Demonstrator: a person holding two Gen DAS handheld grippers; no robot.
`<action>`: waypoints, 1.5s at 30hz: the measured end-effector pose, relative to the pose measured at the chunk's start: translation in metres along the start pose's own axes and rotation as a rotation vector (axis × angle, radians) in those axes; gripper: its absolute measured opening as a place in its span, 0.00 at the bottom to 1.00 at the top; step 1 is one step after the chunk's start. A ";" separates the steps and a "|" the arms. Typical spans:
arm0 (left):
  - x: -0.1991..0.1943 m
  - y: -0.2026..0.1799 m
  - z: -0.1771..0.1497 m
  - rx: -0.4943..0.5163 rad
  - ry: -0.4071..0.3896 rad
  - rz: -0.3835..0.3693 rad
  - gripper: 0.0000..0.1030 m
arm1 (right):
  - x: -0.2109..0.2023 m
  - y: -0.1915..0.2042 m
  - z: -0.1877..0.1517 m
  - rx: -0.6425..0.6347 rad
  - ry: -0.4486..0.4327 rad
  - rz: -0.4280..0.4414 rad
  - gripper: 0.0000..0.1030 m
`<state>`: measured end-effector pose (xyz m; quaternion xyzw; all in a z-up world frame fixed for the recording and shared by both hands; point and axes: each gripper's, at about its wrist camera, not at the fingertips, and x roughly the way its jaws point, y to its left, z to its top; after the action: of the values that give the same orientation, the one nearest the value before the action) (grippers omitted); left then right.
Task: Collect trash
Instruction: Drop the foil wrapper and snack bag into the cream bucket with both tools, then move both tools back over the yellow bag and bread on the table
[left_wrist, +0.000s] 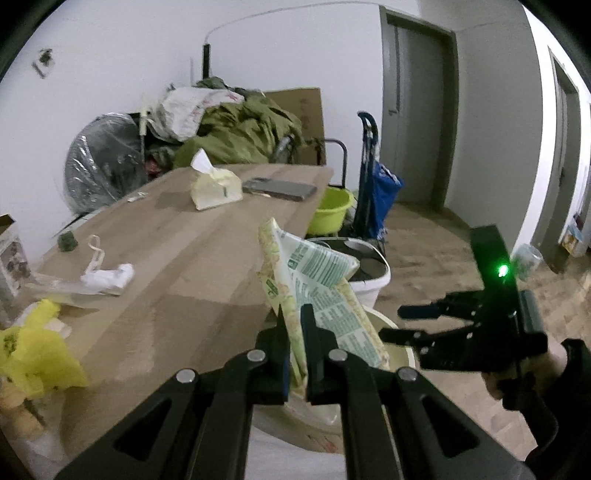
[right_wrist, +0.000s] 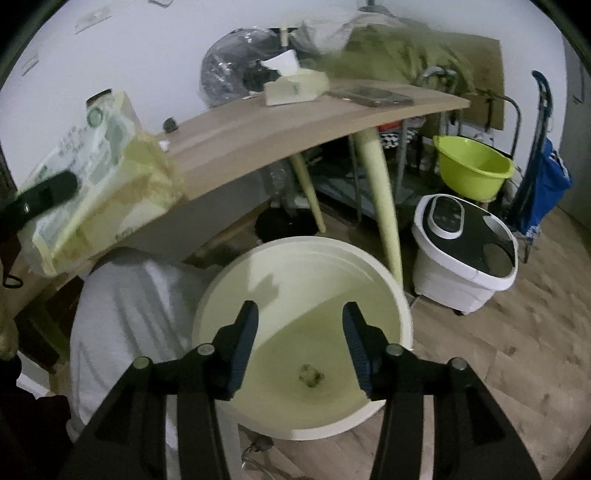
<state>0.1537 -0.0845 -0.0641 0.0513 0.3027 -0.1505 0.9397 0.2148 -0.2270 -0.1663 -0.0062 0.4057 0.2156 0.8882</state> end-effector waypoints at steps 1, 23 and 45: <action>0.004 -0.003 0.000 0.003 0.010 -0.003 0.05 | -0.001 -0.004 0.000 0.010 -0.002 -0.008 0.44; 0.075 -0.011 -0.001 -0.083 0.176 -0.166 0.43 | -0.017 -0.036 -0.006 0.088 -0.029 -0.107 0.44; 0.003 0.031 -0.007 -0.120 0.010 -0.043 0.44 | -0.026 0.046 0.033 -0.077 -0.077 -0.047 0.51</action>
<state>0.1619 -0.0543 -0.0712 -0.0110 0.3171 -0.1517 0.9361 0.2058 -0.1886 -0.1175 -0.0418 0.3624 0.2100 0.9071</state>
